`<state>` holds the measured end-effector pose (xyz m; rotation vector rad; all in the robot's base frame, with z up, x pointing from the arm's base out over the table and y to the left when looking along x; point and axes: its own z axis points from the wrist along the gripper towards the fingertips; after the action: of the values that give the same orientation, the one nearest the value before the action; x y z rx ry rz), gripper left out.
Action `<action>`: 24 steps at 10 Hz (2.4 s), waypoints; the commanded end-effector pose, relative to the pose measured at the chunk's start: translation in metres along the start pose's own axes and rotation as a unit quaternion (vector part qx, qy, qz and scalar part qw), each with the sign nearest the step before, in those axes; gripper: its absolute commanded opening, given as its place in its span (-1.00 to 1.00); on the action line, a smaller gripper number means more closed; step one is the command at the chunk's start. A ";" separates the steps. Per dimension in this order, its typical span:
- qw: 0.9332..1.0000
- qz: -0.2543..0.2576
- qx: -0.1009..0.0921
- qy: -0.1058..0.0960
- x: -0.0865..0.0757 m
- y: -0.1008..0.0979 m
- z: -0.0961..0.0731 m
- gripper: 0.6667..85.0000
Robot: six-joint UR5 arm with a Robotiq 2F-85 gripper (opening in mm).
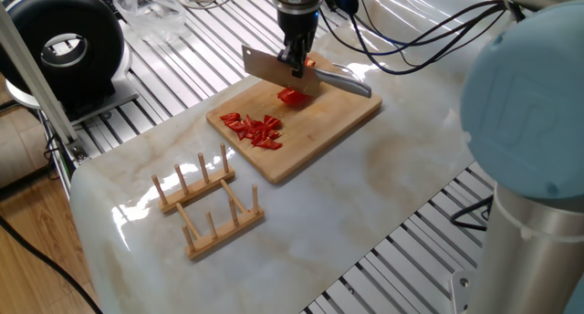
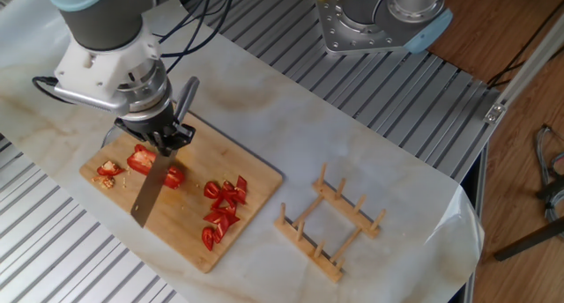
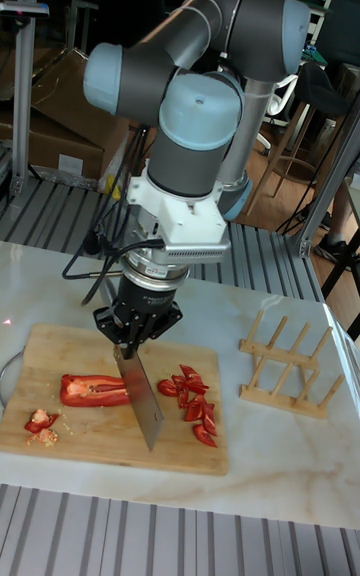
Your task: Chop the chili peppers
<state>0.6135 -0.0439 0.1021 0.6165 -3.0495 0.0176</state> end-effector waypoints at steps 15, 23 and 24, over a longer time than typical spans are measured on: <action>0.999 0.025 -0.036 -0.009 -0.017 -0.004 0.020 -0.98; 0.998 0.027 -0.060 -0.007 -0.019 -0.002 0.031 -0.98; 0.998 0.027 -0.062 -0.008 -0.020 -0.001 0.033 -0.98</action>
<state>0.6294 -0.0411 0.0704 0.5330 -3.0497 -0.1404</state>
